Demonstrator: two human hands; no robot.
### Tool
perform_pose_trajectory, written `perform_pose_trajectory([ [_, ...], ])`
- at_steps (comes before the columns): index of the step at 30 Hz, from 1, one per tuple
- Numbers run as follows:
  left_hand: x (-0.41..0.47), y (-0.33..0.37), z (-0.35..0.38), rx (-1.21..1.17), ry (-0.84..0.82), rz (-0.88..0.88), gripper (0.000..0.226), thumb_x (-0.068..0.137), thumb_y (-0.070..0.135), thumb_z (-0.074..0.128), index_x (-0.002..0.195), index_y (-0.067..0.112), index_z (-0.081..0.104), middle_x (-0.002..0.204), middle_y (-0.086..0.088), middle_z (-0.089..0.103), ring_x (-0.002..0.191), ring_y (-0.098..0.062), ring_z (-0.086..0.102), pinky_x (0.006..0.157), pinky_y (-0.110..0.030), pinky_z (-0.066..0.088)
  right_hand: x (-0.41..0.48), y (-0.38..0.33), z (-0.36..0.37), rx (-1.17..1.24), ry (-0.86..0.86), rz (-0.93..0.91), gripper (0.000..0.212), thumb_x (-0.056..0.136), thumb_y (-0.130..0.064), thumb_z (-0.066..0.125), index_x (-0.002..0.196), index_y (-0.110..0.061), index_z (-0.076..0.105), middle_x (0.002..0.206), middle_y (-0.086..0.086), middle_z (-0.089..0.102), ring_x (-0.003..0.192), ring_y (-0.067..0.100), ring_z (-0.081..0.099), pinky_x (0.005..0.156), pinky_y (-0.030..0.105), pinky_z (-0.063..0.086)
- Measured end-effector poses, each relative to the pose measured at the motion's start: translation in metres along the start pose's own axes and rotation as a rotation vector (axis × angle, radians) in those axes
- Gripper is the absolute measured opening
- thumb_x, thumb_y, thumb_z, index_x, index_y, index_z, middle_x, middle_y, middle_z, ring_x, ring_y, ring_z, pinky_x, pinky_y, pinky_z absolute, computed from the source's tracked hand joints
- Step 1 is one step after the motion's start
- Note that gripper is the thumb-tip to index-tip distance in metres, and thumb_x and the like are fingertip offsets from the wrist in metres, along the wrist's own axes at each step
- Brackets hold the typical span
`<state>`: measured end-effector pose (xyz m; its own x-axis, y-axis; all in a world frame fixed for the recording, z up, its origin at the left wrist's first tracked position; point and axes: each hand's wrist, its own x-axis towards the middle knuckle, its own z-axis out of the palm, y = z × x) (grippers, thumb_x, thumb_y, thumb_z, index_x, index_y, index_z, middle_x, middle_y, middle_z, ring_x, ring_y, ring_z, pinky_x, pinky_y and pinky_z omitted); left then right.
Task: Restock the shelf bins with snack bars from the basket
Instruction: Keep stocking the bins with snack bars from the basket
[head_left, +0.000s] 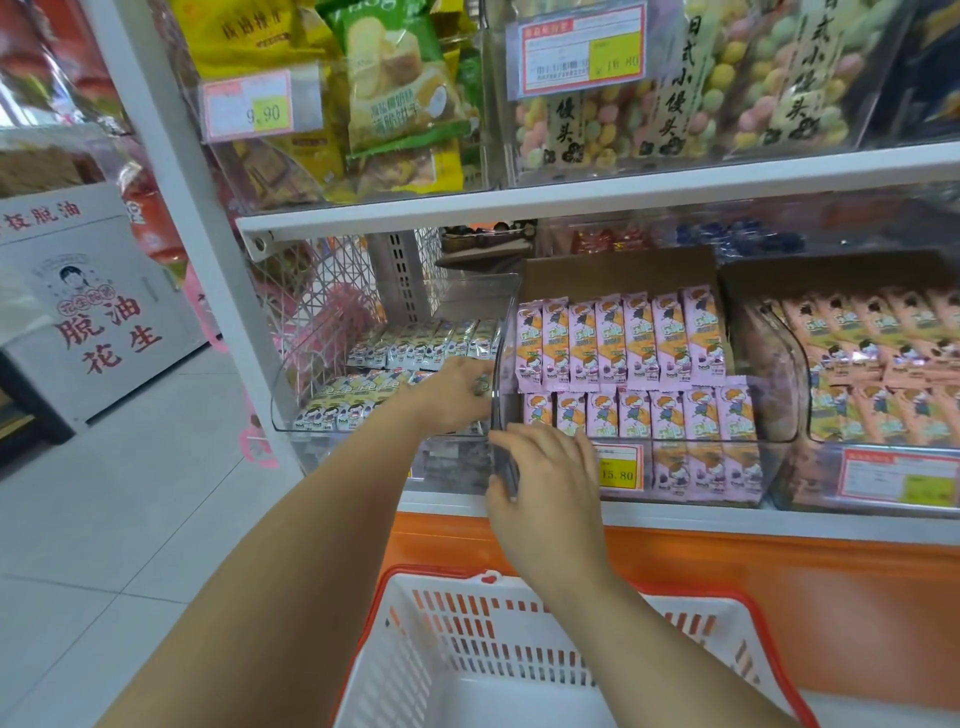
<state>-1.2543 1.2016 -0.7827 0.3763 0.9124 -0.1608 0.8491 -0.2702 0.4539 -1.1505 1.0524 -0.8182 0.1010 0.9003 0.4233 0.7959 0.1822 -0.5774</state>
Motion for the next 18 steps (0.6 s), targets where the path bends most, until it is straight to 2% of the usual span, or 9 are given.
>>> perform_pose_trajectory([
  [2, 0.007, -0.008, 0.005, 0.013, -0.004, -0.013, 0.063, 0.072, 0.054, 0.037, 0.133, 0.04, 0.043, 0.148, 0.005, 0.031, 0.131, -0.027, 0.04, 0.11, -0.059, 0.022, 0.0, 0.001, 0.0, -0.007, 0.001, -0.003, 0.041, 0.091, -0.025, 0.051, 0.132, -0.03, 0.051, 0.139, -0.013, 0.044, 0.134, 0.008, 0.03, 0.118, 0.031, -0.005],
  [4, 0.017, -0.018, 0.008, -0.044, -0.04, 0.023, 0.061, 0.077, 0.059, 0.027, 0.134, 0.04, 0.043, 0.147, 0.005, 0.04, 0.133, -0.024, 0.039, 0.111, -0.059, 0.02, 0.0, 0.001, 0.001, -0.005, 0.01, -0.004, 0.041, 0.091, -0.024, 0.052, 0.131, -0.029, 0.052, 0.138, -0.012, 0.046, 0.133, 0.009, 0.031, 0.117, 0.032, -0.004],
  [7, -0.002, -0.006, 0.0, -0.015, -0.073, 0.027, 0.062, 0.087, 0.046, 0.032, 0.145, 0.025, 0.033, 0.151, -0.001, 0.035, 0.138, -0.024, 0.032, 0.114, -0.052, 0.022, 0.0, 0.0, 0.004, 0.001, 0.036, -0.003, 0.039, 0.088, -0.022, 0.055, 0.128, -0.026, 0.057, 0.135, -0.009, 0.051, 0.131, 0.013, 0.036, 0.118, 0.035, 0.002],
  [11, -0.01, -0.011, -0.001, 0.194, -0.052, 0.002, 0.052, 0.093, 0.046, 0.034, 0.144, 0.033, 0.031, 0.155, -0.001, 0.027, 0.137, -0.03, 0.032, 0.108, -0.061, 0.025, 0.0, -0.001, 0.007, -0.002, 0.054, 0.003, 0.038, 0.085, -0.021, 0.058, 0.123, -0.025, 0.061, 0.131, -0.006, 0.055, 0.128, 0.016, 0.04, 0.118, 0.038, 0.006],
  [13, -0.008, -0.008, -0.002, 0.24, -0.058, -0.014, 0.047, 0.1, 0.038, 0.036, 0.146, 0.032, 0.029, 0.155, -0.005, 0.026, 0.136, -0.032, 0.032, 0.109, -0.057, 0.027, -0.001, -0.001, 0.006, -0.007, 0.039, 0.0, 0.038, 0.087, -0.022, 0.057, 0.125, -0.026, 0.059, 0.133, -0.008, 0.052, 0.13, 0.014, 0.037, 0.118, 0.037, 0.004],
  [15, -0.009, -0.001, -0.003, 0.308, -0.081, -0.041, 0.049, 0.102, 0.036, 0.033, 0.149, 0.031, 0.022, 0.158, -0.007, 0.017, 0.142, -0.033, 0.021, 0.112, -0.054, 0.023, -0.001, -0.001, 0.004, -0.01, 0.023, -0.006, 0.039, 0.089, -0.023, 0.055, 0.128, -0.027, 0.056, 0.136, -0.009, 0.049, 0.133, 0.013, 0.034, 0.118, 0.035, 0.0],
  [18, -0.012, 0.004, -0.003, 0.438, -0.075, -0.055, 0.05, 0.102, 0.038, 0.026, 0.151, 0.032, 0.015, 0.16, 0.003, 0.002, 0.147, -0.028, 0.001, 0.112, -0.065, 0.006, -0.001, -0.002, 0.001, -0.008, 0.01, -0.011, 0.04, 0.091, -0.024, 0.054, 0.13, -0.028, 0.054, 0.138, -0.01, 0.047, 0.134, 0.012, 0.032, 0.117, 0.033, -0.002],
])
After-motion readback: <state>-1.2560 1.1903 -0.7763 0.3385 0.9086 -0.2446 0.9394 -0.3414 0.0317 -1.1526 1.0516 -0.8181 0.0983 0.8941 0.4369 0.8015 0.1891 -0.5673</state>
